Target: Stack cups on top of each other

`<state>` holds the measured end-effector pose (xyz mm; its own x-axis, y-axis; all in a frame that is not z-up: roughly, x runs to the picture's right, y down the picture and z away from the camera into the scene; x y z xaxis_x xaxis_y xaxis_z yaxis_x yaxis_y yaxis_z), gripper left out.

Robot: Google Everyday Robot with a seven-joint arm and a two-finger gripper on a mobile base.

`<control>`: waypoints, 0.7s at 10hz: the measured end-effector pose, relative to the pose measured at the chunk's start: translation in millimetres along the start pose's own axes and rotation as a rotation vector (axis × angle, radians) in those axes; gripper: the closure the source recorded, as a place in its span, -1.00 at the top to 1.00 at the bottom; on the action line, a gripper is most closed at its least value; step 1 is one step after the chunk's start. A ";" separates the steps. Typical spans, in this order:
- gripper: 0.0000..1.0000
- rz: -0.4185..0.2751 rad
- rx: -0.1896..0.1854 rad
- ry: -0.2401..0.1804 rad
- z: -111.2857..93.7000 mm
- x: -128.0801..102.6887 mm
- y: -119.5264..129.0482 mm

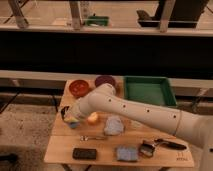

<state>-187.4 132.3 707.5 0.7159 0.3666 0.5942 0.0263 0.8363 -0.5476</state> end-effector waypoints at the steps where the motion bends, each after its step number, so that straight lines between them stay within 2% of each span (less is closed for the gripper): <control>1: -0.94 0.001 0.000 0.002 0.8 1.4 -0.1; 7: -0.94 0.009 0.010 0.027 1.5 9.4 -2.2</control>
<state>-181.8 134.5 715.3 0.7346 0.3635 0.5729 0.0127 0.8369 -0.5473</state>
